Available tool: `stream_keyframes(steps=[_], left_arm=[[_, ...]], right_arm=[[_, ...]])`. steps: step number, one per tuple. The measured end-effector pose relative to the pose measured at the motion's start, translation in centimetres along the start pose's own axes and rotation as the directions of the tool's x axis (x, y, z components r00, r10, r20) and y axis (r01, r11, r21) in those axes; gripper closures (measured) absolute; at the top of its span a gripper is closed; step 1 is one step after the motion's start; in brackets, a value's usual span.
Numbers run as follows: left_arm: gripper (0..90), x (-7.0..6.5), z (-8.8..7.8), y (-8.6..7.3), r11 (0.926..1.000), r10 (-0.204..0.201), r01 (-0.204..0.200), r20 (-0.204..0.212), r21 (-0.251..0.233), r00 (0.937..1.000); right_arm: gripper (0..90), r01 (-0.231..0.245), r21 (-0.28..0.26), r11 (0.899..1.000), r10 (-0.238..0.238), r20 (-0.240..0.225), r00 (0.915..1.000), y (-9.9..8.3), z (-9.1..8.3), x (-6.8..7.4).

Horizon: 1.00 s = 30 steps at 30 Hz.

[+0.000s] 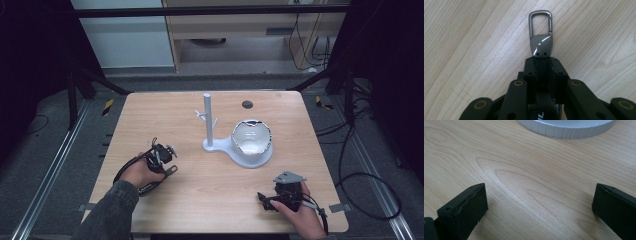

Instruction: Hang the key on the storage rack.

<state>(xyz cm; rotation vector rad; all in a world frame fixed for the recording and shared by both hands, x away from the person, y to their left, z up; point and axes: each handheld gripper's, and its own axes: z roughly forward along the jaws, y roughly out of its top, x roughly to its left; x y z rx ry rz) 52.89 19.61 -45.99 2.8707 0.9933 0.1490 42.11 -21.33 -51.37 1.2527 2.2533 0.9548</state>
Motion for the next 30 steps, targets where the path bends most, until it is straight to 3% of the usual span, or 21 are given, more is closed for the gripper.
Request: stream_keyframes(steps=[9,15,25,27,30], left_arm=[[79.7,0.3,-0.7,-1.2,0.9964,-0.031,0.031,0.006,-0.079,0.9995],[79.8,0.5,-0.6,-2.6,0.9839,-0.062,0.068,0.041,-0.165,0.9972],[79.9,0.7,-1.3,-4.3,0.9661,-0.089,0.095,0.034,-0.240,0.9955],[79.9,0.7,-1.6,-4.7,0.9571,-0.098,0.103,0.031,-0.271,0.9947],[79.9,0.7,-1.8,-5.1,0.9505,-0.107,0.110,0.024,-0.291,0.9940]], right_arm=[[0.4,-0.001,0.001,1.000,0.001,-0.001,1.0000,0.0,0.0,0.0],[0.4,-0.001,0.001,1.000,0.001,-0.001,1.0000,0.0,0.0,0.0],[0.4,0.001,-0.001,1.000,-0.001,-0.001,1.0000,0.0,0.0,0.0],[0.4,-0.003,-0.002,1.000,0.003,0.000,1.0000,0.0,0.0,0.0],[0.4,-0.003,-0.001,1.000,0.003,0.000,1.0000,0.0,0.0,0.0]])
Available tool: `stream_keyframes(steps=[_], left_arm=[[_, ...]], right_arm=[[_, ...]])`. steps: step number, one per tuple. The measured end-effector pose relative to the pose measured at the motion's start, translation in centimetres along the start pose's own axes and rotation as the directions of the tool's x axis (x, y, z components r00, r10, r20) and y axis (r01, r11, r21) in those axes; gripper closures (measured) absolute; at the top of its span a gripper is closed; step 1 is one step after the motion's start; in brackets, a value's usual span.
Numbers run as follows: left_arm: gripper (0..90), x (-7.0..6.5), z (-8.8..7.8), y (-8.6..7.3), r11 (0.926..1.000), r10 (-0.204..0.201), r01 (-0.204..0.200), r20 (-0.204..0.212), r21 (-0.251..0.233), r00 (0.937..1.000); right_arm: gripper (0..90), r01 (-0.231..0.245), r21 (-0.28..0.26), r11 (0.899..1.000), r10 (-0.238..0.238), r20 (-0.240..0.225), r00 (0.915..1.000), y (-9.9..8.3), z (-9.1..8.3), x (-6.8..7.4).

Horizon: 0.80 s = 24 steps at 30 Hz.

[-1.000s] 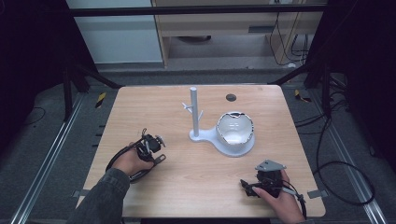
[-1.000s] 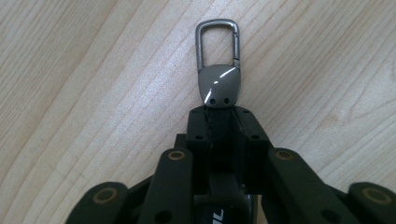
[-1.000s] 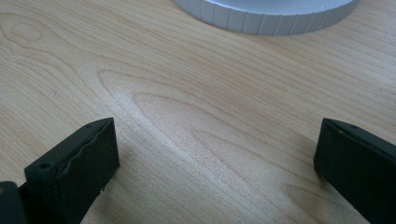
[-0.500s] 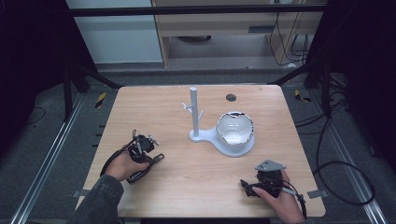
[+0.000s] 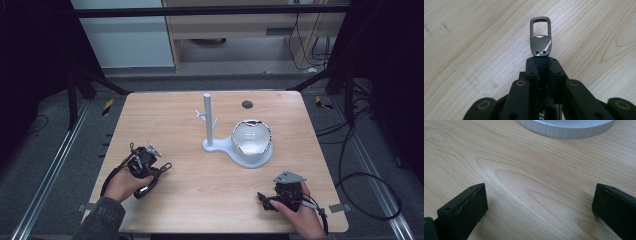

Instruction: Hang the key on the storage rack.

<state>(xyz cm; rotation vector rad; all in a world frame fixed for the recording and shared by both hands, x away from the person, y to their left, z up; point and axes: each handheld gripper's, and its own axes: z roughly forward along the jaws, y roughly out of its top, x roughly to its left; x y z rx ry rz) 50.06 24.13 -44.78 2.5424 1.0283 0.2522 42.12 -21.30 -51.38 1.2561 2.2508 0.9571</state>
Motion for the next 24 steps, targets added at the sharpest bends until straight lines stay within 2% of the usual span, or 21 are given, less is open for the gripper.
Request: stream_keyframes(steps=[4,12,16,18,24], left_arm=[[80.0,0.0,-0.6,-0.6,0.9984,-0.015,0.015,-0.002,-0.054,0.9999],[80.0,-0.6,-1.8,-1.1,0.9946,-0.011,0.010,-0.018,-0.103,0.9998],[80.0,-0.8,-2.4,-1.5,0.9921,0.002,-0.006,-0.032,-0.125,0.9995],[80.0,-1.0,-2.8,-1.8,0.9897,0.004,-0.010,-0.045,-0.143,0.9990],[80.0,-1.1,-3.4,-2.4,0.9821,-0.009,0.000,-0.049,-0.188,0.9988]], right_arm=[[0.3,-0.001,-0.001,1.000,0.001,0.002,1.0000,0.1,0.1,0.0],[0.3,-0.009,0.001,1.000,0.008,0.002,1.0000,0.1,0.1,0.1],[0.3,-0.006,-0.001,1.000,0.006,0.003,1.0000,0.1,0.1,0.0],[0.3,-0.007,-0.001,1.000,0.007,0.003,1.0000,0.2,0.2,0.1],[0.3,-0.012,0.001,1.000,0.012,0.008,0.9999,0.2,0.2,0.1]])
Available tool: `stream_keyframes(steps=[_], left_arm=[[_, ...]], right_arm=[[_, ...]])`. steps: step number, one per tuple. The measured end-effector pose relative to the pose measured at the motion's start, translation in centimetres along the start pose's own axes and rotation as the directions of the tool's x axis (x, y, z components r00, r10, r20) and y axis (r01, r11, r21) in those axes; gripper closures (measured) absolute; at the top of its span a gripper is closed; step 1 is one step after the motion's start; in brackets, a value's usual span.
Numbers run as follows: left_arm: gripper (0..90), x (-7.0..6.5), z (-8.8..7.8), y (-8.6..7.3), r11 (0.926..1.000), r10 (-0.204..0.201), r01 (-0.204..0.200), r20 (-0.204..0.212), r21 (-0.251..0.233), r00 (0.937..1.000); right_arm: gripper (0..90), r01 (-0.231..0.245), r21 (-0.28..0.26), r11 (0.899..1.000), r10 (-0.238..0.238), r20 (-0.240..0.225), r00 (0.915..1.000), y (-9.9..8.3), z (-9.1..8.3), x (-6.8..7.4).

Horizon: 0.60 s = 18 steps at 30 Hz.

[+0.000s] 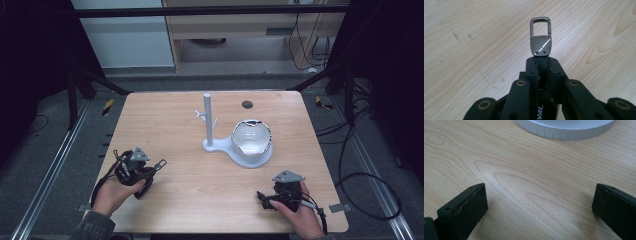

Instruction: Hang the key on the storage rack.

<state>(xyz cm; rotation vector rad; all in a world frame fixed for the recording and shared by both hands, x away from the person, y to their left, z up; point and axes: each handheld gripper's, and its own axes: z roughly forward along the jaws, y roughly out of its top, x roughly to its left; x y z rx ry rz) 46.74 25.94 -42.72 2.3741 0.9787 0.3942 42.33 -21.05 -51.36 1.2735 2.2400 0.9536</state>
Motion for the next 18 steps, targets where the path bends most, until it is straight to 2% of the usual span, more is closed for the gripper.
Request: stream_keyframes(steps=[6,18], left_arm=[[80.1,0.3,-0.7,-0.5,0.9991,-0.024,0.023,-0.004,-0.034,0.9997],[80.2,0.5,-1.9,-0.9,0.9968,-0.036,0.035,-0.011,-0.071,0.9993]], right_arm=[[0.3,-0.003,0.001,1.000,0.003,0.000,1.0000,0.0,0.0,0.0],[0.3,-0.002,0.000,1.000,0.002,0.001,1.0000,0.0,0.0,0.0]])
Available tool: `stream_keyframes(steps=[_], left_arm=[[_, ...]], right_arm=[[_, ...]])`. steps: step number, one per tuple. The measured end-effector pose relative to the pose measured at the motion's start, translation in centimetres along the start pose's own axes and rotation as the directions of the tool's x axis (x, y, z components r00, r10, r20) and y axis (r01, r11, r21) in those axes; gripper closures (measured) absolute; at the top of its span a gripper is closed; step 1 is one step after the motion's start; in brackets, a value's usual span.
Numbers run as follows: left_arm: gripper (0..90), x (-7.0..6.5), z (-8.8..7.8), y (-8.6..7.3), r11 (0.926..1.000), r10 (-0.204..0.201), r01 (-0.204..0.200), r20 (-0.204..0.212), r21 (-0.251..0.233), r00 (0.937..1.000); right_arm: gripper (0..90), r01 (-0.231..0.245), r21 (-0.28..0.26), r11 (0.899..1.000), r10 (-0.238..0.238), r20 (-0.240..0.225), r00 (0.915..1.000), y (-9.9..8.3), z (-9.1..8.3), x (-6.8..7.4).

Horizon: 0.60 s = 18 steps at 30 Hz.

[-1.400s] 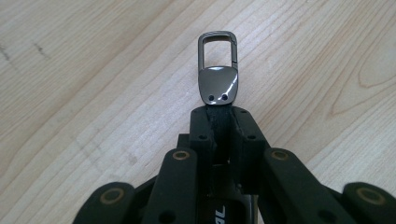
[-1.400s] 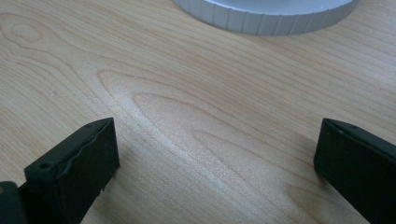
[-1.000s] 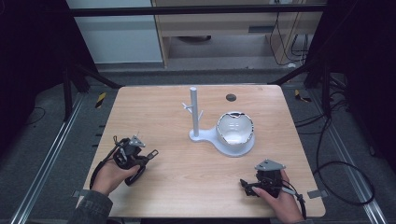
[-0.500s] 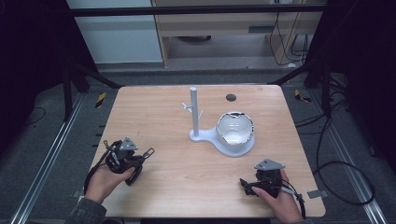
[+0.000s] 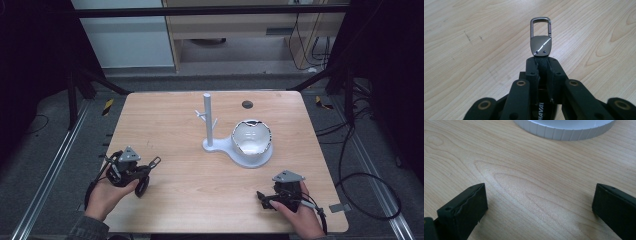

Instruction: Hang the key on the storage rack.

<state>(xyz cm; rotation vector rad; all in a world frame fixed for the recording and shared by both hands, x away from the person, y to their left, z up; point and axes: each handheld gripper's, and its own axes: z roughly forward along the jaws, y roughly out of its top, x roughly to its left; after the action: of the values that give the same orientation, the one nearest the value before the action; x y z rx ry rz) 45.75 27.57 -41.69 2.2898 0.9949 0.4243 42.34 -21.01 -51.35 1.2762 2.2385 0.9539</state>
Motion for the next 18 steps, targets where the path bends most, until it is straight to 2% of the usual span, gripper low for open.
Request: stream_keyframes(steps=[3,9,13,18], left_arm=[[80.2,0.0,-0.5,-0.1,0.9996,-0.015,0.014,-0.018,-0.023,0.9997],[80.3,-0.2,-1.3,0.2,0.9973,-0.020,0.018,-0.023,-0.071,0.9995],[80.3,-0.4,-1.7,0.9,0.9910,-0.032,0.030,-0.018,-0.130,0.9993],[80.3,-0.8,-1.6,1.9,0.9857,-0.031,0.029,-0.008,-0.166,0.9995]], right_arm=[[0.3,-0.002,0.001,1.000,0.002,0.000,1.0000,0.0,0.0,0.0],[0.3,-0.003,0.001,1.000,0.003,0.001,1.0000,0.0,0.0,0.0],[0.3,-0.004,0.000,1.000,0.004,0.002,1.0000,0.0,0.0,0.0],[0.3,-0.004,-0.001,1.000,0.004,0.002,1.0000,0.0,0.0,0.0]])
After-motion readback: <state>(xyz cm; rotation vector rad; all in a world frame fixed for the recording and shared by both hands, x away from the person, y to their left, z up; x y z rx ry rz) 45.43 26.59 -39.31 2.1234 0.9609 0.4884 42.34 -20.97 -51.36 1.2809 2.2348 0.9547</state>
